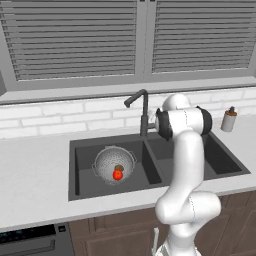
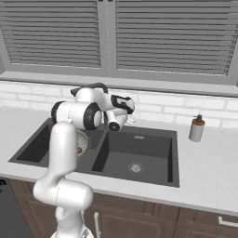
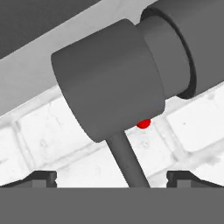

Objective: Put the colander in the sink, put the apple, kiwi in the colander, and turn on the sink faucet and pour water over the colander.

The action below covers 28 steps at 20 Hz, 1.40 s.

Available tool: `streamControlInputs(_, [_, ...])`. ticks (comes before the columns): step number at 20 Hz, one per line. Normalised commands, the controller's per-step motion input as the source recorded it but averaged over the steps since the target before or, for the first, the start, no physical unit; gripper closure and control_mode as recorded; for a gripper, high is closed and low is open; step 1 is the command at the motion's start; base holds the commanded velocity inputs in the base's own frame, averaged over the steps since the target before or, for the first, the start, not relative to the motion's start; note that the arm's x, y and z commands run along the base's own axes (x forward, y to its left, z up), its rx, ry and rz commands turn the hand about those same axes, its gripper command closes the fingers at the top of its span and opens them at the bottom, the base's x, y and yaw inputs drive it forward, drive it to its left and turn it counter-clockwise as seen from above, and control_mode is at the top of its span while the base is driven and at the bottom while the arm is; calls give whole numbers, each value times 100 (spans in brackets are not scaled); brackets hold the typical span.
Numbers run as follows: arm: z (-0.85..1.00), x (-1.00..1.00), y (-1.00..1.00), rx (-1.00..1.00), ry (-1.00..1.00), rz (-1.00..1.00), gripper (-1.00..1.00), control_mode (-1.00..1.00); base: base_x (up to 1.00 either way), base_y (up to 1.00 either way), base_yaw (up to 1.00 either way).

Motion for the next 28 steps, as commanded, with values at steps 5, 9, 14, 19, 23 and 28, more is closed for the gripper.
streamControlInputs(5, [-57, 26, 0, 0, 0, -6, 100, -100, 0, 0, 0])
streamControlInputs(9, [-45, 19, -19, 0, 3, -9, 100, -100, 0, 0, 0])
streamControlInputs(14, [-55, 28, -48, 0, 8, -10, 100, -100, 0, 0, 0])
streamControlInputs(19, [-70, 39, -84, 0, 25, -2, 100, -100, 0, 0, 0])
streamControlInputs(23, [-86, 43, -100, 0, 36, 0, 100, -100, 0, 0, 0])
streamControlInputs(28, [-100, 37, -100, 0, 39, 0, 100, -100, 0, 0, 0])
